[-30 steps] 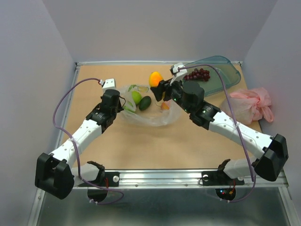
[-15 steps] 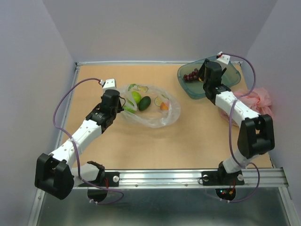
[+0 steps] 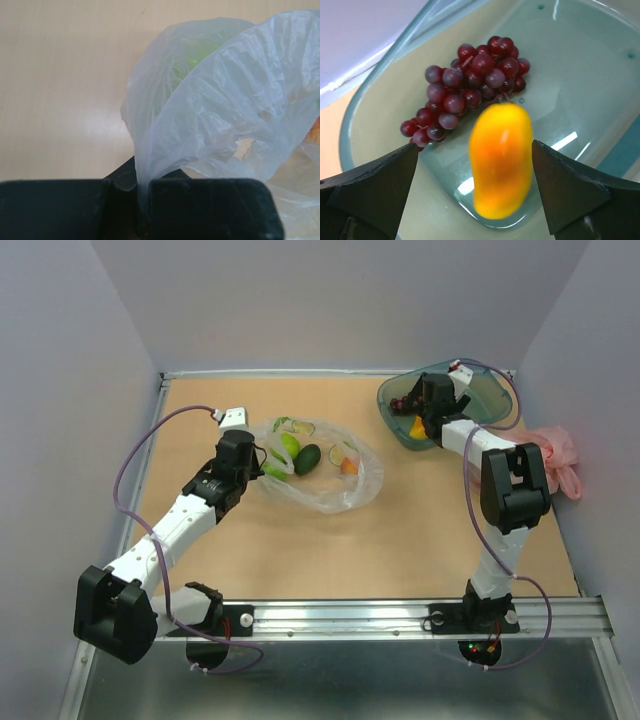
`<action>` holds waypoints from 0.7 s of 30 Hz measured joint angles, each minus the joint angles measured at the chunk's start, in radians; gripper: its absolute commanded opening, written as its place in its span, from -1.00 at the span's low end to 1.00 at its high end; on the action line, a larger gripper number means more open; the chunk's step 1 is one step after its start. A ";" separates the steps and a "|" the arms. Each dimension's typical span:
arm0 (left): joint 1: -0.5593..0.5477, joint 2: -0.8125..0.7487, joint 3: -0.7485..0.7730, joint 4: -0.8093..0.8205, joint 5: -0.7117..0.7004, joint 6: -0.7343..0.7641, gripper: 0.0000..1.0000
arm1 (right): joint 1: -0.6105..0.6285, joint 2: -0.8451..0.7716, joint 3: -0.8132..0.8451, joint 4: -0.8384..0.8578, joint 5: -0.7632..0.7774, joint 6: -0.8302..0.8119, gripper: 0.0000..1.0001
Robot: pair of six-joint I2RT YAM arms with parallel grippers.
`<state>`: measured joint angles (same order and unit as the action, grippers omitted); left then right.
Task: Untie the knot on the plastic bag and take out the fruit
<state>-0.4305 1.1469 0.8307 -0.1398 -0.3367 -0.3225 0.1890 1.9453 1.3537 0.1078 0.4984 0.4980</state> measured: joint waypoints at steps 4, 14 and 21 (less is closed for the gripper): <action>0.000 0.000 0.000 0.000 0.008 0.000 -1.00 | 0.000 -0.003 0.008 0.004 -0.023 0.005 1.00; 0.001 -0.012 0.000 0.000 0.021 0.000 -1.00 | 0.032 -0.216 -0.021 -0.015 -0.183 -0.096 0.95; 0.001 -0.012 0.000 0.000 0.026 0.000 -1.00 | 0.252 -0.472 -0.042 -0.034 -0.295 -0.297 0.90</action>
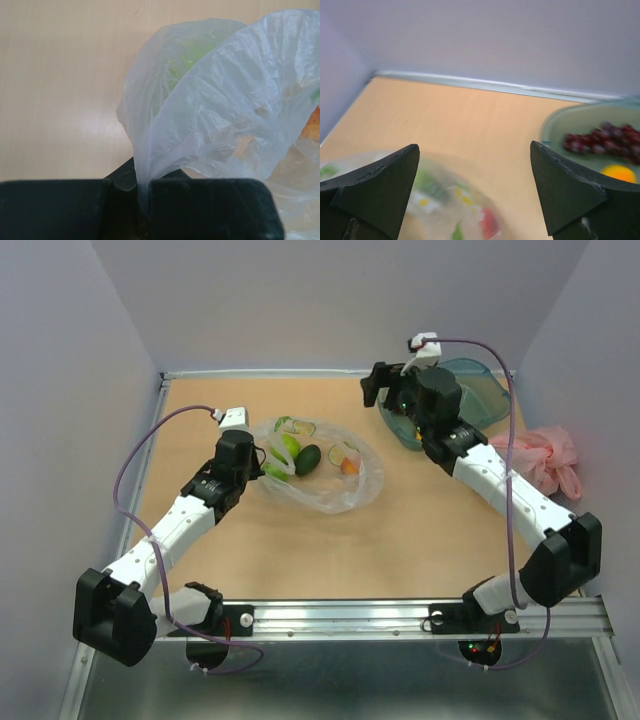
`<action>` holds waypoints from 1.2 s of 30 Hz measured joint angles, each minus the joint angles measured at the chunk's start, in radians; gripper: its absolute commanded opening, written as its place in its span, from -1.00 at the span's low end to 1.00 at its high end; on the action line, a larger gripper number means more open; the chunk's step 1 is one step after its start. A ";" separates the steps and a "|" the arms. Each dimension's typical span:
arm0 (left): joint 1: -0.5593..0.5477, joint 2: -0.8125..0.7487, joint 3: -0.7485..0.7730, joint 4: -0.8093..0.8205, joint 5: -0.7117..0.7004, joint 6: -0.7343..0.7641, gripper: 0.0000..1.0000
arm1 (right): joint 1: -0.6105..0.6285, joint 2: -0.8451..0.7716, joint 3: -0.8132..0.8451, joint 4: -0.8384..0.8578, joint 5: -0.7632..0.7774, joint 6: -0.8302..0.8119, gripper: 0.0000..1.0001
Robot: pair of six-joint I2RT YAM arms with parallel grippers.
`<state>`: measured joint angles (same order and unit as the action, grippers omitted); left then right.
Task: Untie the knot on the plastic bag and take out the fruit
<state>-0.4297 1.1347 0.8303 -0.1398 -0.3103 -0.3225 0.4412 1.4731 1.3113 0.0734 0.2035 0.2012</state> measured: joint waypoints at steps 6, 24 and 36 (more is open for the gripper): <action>0.000 0.000 0.000 0.000 0.005 0.000 -1.00 | 0.219 -0.071 -0.015 -0.027 -0.151 -0.108 0.89; 0.006 0.000 0.000 0.000 0.023 0.000 -1.00 | 0.364 0.252 -0.054 -0.090 -0.269 0.062 0.87; 0.006 0.002 0.000 0.000 0.064 0.001 -1.00 | 0.364 0.440 -0.109 0.150 0.033 0.305 0.85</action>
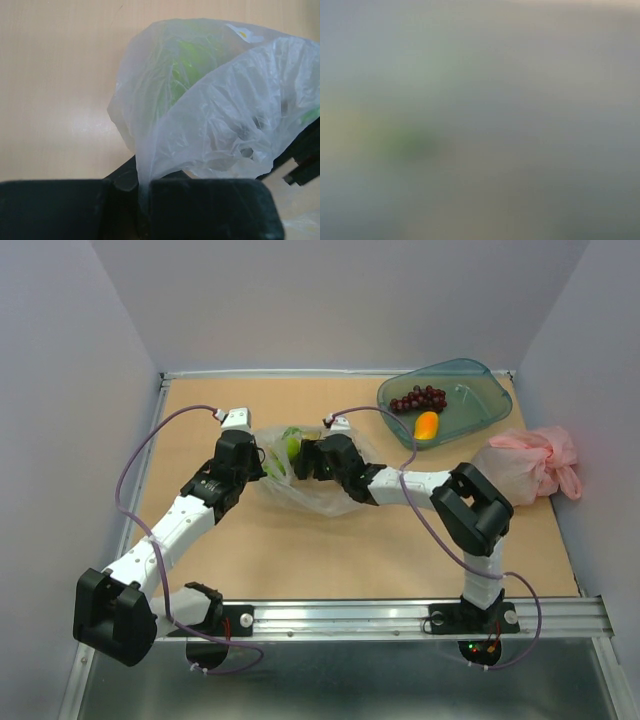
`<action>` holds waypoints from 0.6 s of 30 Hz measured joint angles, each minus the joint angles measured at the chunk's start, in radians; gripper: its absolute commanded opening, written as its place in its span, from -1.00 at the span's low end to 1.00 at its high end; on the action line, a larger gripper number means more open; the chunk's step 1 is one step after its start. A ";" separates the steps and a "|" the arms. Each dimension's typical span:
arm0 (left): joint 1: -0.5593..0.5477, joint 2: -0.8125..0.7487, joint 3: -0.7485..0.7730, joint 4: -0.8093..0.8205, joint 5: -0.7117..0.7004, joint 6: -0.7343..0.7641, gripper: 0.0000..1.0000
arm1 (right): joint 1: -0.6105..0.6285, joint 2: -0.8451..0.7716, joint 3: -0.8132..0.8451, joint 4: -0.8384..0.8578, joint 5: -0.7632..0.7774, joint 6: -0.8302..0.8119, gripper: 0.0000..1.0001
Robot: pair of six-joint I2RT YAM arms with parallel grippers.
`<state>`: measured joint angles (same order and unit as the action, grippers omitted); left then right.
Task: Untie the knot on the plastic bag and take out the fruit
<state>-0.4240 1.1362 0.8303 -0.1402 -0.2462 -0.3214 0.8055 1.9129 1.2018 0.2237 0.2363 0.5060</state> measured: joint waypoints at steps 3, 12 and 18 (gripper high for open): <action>0.000 0.002 0.000 0.000 0.013 0.000 -1.00 | 0.000 0.063 -0.006 0.110 0.064 0.042 0.85; 0.000 0.014 0.000 0.000 0.056 0.005 -1.00 | 0.000 0.206 -0.004 0.303 0.186 0.087 0.82; 0.000 0.015 0.000 0.000 0.074 0.006 -1.00 | 0.000 0.248 0.000 0.397 0.230 0.108 0.73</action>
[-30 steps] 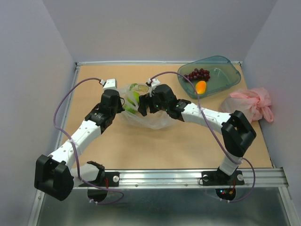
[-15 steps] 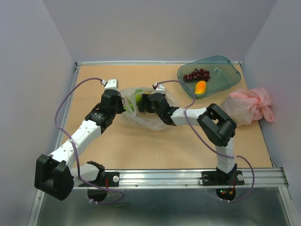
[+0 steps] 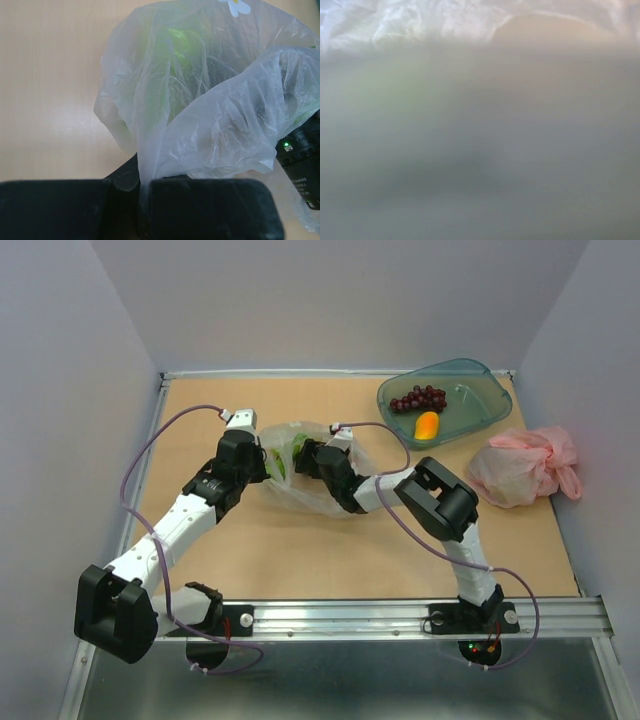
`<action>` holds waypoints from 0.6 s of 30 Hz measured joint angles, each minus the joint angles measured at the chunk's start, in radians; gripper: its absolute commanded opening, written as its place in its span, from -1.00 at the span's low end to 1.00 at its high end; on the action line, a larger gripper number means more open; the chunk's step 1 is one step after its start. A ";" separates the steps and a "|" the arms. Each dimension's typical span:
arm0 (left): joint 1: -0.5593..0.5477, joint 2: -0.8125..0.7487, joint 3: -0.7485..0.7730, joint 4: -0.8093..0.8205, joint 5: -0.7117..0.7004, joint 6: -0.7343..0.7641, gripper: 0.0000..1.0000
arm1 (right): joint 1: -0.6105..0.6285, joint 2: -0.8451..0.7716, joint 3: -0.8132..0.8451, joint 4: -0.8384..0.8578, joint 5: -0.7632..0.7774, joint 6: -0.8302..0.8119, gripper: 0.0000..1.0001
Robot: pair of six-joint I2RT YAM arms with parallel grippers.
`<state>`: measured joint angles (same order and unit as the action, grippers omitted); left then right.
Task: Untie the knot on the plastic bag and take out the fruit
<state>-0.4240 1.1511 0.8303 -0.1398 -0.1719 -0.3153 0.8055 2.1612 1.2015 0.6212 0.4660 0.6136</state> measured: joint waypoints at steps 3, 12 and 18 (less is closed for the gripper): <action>0.000 0.002 0.000 0.000 0.007 0.000 -1.00 | 0.000 0.021 0.002 0.046 0.010 0.005 0.65; 0.000 0.008 0.000 0.000 0.013 0.000 -1.00 | 0.000 0.053 0.001 0.127 0.047 0.014 -0.34; 0.000 0.013 0.000 0.000 0.010 0.002 -1.00 | 0.000 0.024 -0.052 0.156 0.031 -0.002 -0.60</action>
<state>-0.4240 1.1641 0.8303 -0.1398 -0.1619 -0.3138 0.8055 2.1857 1.1496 0.7769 0.4973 0.6117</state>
